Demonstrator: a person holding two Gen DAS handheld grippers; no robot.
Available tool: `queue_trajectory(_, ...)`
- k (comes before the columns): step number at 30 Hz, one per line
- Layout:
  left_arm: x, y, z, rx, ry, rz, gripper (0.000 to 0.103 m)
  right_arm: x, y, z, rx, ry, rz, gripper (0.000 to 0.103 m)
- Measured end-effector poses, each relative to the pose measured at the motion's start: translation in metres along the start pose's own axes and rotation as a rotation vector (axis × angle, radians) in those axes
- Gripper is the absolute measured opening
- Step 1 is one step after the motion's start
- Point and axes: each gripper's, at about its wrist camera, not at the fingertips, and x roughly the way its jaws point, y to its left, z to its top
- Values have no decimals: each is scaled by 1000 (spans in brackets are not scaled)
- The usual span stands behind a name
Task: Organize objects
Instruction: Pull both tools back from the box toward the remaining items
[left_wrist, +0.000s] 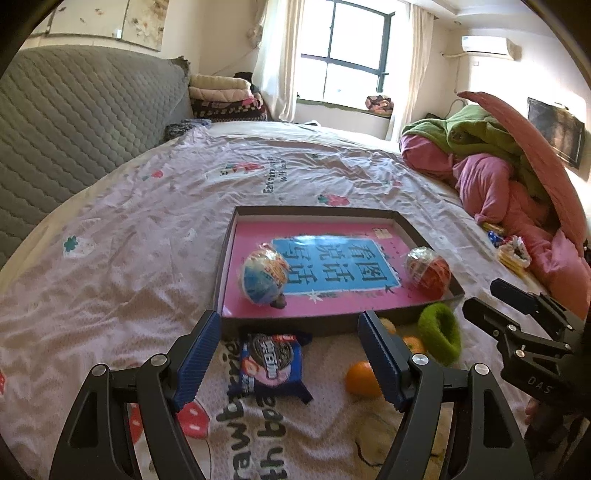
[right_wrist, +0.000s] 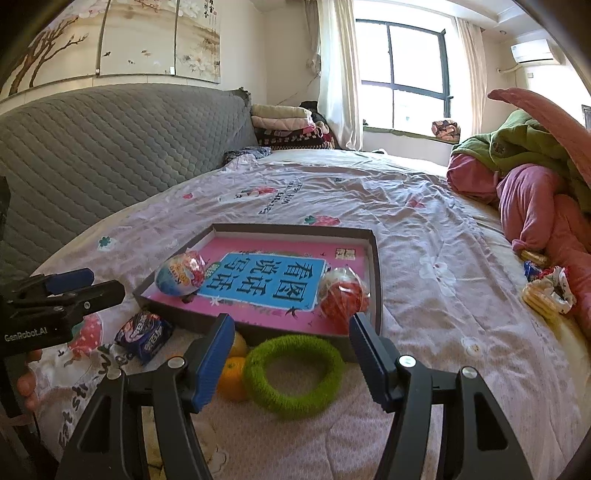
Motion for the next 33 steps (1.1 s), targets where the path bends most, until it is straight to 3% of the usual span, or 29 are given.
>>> queue_trajectory(33, -22, -43, -62, 97, 153, -113, 78, -12, 10, -33, -43, 92, 4, 64)
